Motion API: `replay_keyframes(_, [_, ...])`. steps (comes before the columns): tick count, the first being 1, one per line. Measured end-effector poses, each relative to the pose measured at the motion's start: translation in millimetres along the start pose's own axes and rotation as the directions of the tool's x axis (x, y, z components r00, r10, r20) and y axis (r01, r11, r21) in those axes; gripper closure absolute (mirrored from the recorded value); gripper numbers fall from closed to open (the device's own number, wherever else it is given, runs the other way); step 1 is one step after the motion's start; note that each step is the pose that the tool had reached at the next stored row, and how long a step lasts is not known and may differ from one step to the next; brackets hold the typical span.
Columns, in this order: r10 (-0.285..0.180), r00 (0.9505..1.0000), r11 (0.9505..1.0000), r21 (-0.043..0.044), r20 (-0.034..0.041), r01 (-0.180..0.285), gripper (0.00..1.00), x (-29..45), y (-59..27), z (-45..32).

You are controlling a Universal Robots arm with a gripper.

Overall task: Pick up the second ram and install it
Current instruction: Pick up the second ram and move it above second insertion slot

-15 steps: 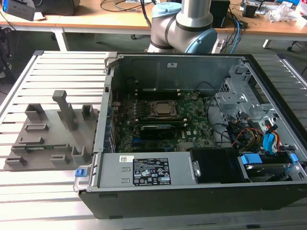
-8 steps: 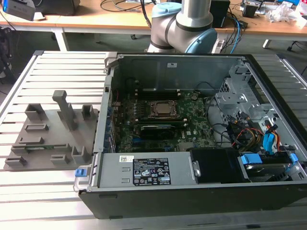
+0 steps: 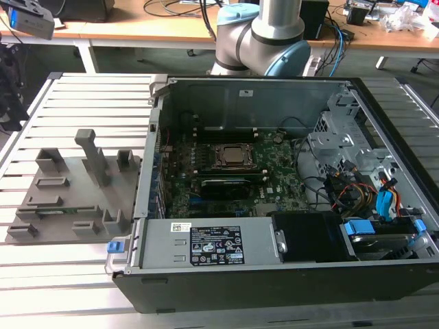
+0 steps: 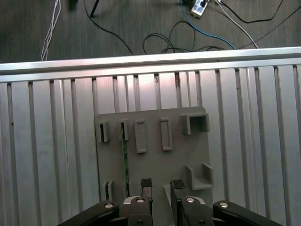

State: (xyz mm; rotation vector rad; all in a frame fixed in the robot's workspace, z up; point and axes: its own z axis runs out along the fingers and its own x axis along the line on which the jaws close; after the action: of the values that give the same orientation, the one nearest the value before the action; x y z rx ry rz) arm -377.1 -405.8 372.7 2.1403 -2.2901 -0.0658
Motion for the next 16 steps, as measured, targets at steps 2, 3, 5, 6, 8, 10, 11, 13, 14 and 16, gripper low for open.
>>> replay_keyframes(2, [0.0, 1.0, 1.0, 0.0, 0.0, 0.0, 0.7, 0.0, 0.0, 1.5])
replay_keyframes(3, [0.0, 1.0, 1.0, 0.0, 0.0, 0.0, 0.7, 0.0, -0.1, 2.2])
replay_keyframes(5, [0.0, 1.0, 1.0, 0.0, 0.0, 0.0, 0.7, 0.1, -0.1, 4.4])
replay_keyframes(6, [0.0, 1.0, 1.0, 0.0001, 0.0, 0.0, 0.7, 0.2, -0.2, 6.5])
replay_keyframes(8, [-0.001, 1.0, 1.0, 0.0, -0.0001, 0.001, 0.7, 0.2, -0.4, 9.8])
replay_keyframes(10, [-0.001, 1.0, 1.0, 0.0, 0.0, 0.001, 0.7, 0.3, -0.4, 12.1])
replay_keyframes(11, [-0.001, 1.0, 1.0, 0.0, 0.0, 0.001, 0.7, 0.3, -0.4, 12.8])
replay_keyframes(13, [-0.001, 1.0, 1.0, 0.0, 0.0, 0.001, 0.7, 0.4, -0.5, 15.3])
replay_keyframes(14, [-0.001, 1.0, 1.0, -0.0001, -0.0001, 0.001, 0.7, 0.4, -0.6, 16.4])
replay_keyframes(16, [-0.001, 1.0, 1.0, 0.0, 0.0, 0.001, 0.7, 0.5, -0.6, 18.7])
